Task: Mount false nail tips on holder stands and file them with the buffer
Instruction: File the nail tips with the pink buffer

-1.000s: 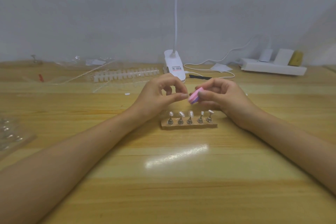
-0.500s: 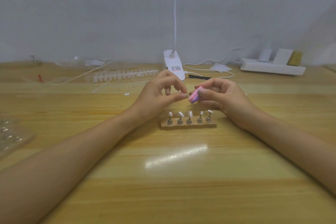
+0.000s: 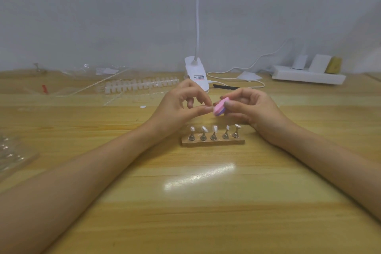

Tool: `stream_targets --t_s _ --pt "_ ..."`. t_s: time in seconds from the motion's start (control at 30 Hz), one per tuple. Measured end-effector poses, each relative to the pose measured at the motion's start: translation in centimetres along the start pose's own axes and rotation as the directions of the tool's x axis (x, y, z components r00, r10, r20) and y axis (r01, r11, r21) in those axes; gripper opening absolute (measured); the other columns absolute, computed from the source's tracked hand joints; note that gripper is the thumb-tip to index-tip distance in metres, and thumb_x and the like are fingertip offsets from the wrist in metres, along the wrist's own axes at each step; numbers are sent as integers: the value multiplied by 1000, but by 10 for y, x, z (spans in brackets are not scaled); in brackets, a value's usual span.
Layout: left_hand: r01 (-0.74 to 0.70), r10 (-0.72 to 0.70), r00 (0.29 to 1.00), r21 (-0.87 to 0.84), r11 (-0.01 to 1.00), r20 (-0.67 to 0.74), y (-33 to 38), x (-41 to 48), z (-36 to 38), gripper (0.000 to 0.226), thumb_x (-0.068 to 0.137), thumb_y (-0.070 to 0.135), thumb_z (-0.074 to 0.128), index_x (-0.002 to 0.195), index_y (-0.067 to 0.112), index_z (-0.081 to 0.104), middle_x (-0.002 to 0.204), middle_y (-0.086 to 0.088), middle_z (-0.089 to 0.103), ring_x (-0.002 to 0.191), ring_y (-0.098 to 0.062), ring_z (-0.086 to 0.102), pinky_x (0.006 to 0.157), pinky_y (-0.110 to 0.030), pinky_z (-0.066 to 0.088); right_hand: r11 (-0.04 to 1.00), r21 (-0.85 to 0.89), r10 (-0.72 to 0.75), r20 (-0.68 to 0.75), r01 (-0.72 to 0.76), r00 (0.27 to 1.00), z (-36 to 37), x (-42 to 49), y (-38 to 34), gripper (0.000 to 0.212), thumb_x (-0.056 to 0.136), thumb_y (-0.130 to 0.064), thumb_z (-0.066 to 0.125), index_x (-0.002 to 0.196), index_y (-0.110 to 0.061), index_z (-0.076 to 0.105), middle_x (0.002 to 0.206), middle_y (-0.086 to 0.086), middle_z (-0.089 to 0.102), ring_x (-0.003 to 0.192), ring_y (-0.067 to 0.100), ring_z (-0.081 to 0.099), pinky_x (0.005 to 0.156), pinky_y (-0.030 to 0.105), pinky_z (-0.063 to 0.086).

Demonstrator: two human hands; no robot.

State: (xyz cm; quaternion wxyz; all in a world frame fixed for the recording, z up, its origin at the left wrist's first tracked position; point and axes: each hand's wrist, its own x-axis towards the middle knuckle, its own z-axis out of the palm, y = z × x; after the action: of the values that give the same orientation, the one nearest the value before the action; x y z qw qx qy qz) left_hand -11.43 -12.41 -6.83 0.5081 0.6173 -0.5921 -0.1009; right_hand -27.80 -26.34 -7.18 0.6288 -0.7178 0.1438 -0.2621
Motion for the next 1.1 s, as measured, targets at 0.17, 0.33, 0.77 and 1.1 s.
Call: stream_targets --t_s 0.17,0.33,0.77,1.1 --pt "-5 5 1000 -2 1000 -11 0 0 0 6 83 18 76 81 20 71 93 3 54 71 -4 44 75 -8 39 999 -10 -30 30 30 999 3 -2 0 26 82 -23 74 101 -7 69 102 12 77 97 25 74 76 24 59" --pt "-10 10 1000 2 1000 -14 0 0 0 6 83 17 76 81 18 71 91 5 54 72 -5 44 76 -9 40 995 -81 -45 147 58 988 4 -3 2 20 84 -20 74 100 -9 70 97 13 77 90 23 75 75 23 58" --pt "-23 23 1000 -9 1000 -19 0 0 -1 4 83 15 76 83 14 72 90 3 53 70 -5 43 73 -10 38 995 -92 -32 123 43 992 4 -2 0 19 86 -11 72 103 -4 66 99 15 77 92 29 74 84 37 60" --pt "-34 34 999 9 999 -18 0 0 -1 5 84 14 75 82 16 70 90 -1 55 71 -6 44 73 -11 39 995 -84 -43 114 53 992 5 -4 0 26 80 -21 75 102 -10 68 101 10 77 97 26 74 81 30 60"
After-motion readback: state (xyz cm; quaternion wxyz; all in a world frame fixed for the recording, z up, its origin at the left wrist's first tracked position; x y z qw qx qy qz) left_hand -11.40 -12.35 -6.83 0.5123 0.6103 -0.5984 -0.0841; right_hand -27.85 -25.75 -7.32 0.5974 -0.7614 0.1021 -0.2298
